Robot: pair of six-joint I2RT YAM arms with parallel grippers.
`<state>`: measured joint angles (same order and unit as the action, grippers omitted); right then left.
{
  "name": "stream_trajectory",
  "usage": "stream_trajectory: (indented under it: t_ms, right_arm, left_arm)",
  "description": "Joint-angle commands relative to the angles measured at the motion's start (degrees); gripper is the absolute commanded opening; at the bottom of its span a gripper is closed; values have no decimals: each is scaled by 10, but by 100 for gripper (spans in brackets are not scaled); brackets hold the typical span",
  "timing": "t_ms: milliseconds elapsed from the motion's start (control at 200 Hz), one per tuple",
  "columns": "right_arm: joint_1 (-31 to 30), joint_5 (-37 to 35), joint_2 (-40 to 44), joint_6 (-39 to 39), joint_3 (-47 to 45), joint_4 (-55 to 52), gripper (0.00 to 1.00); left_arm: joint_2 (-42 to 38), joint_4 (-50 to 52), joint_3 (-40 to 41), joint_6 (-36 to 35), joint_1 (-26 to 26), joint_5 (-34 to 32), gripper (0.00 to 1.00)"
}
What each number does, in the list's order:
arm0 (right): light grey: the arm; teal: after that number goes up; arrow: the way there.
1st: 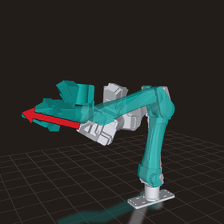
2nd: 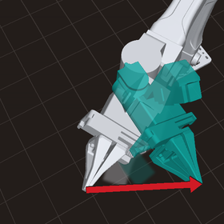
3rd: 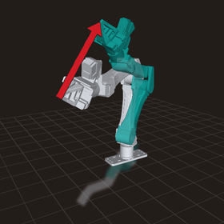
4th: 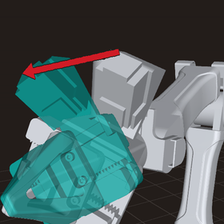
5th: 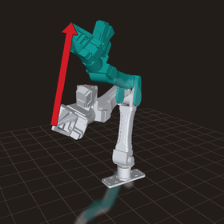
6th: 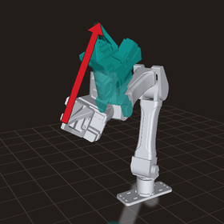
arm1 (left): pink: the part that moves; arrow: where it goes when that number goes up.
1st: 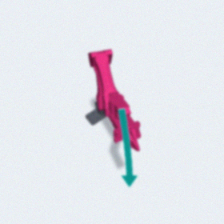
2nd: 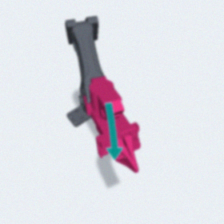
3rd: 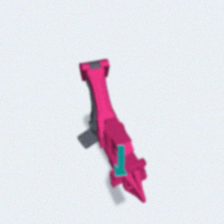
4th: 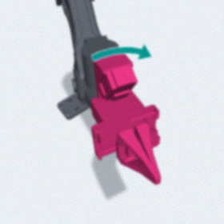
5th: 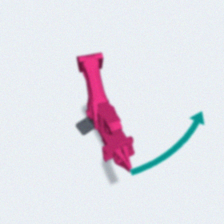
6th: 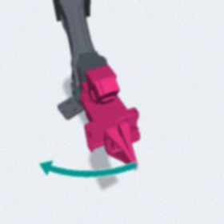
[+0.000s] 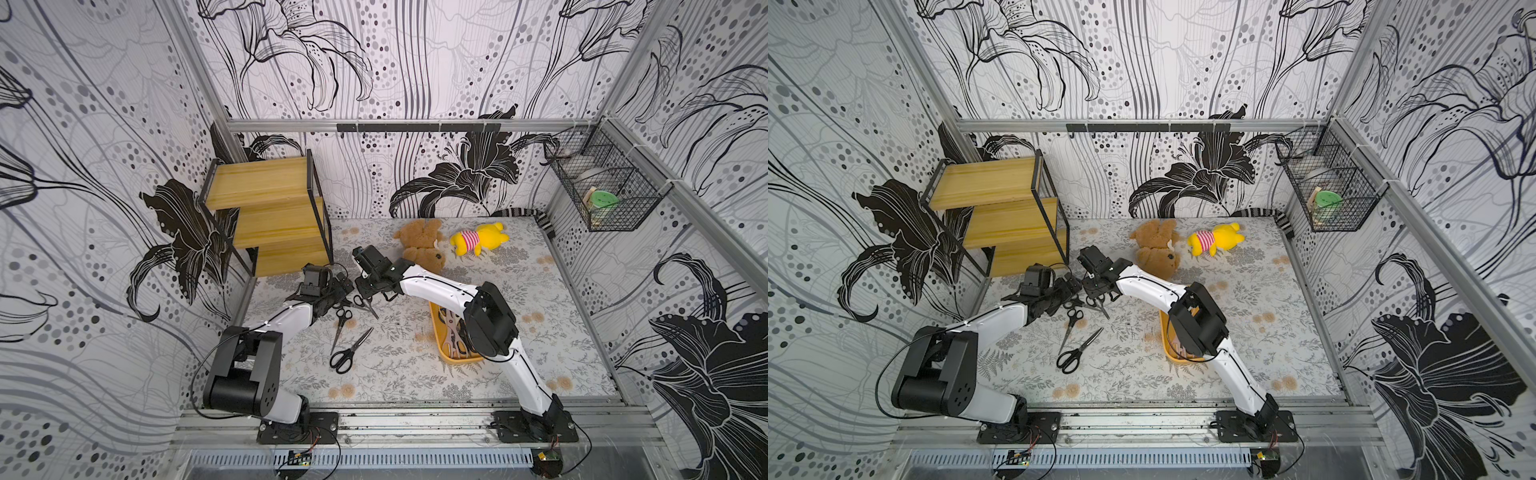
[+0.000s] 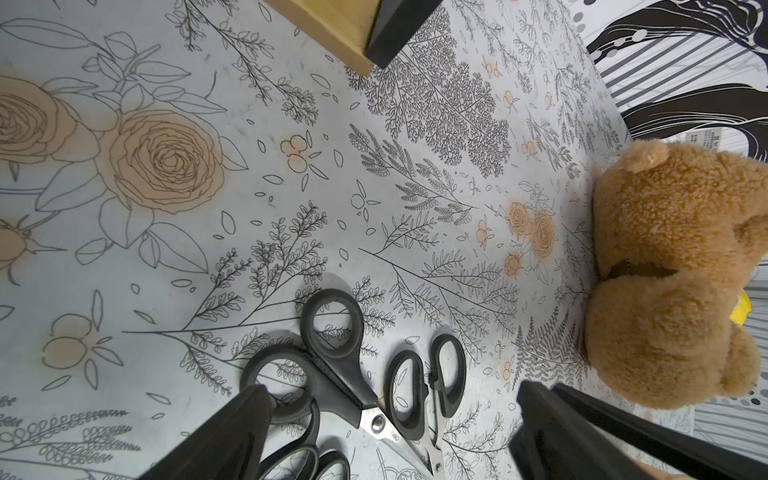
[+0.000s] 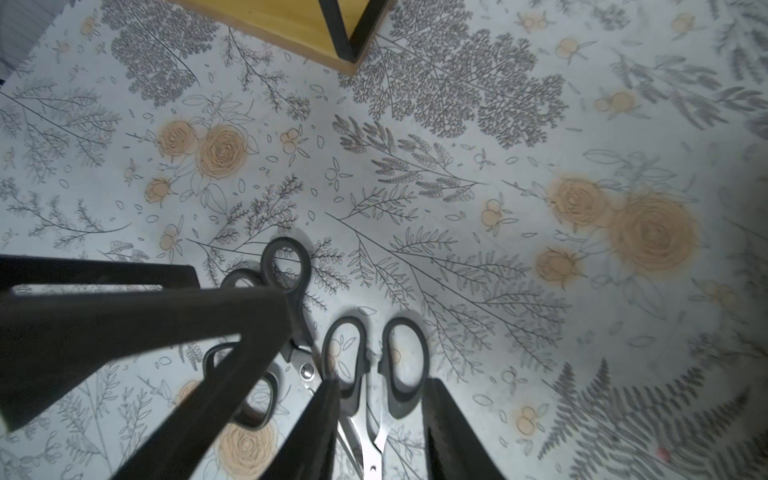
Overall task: Put the scissors into the storage box
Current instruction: Pick up the scissors from the center of the board.
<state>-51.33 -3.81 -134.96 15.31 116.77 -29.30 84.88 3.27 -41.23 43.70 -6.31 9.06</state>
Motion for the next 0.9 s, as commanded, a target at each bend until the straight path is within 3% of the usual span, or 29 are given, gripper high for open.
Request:
stream_trajectory:
  t_ms: [0,486,896]
  right_arm:
    - [0,-4,-23,-6,21,-30,38]
    - [0,-52,-84,21,76,-63,36]
    - [4,-58,-100,30,80,-75,30]
  left_arm:
    - [-15,-15,0,3,3,-16,97]
    - [-51,7,9,20,15,-81,97]
    - [-58,9,9,17,17,-84,97]
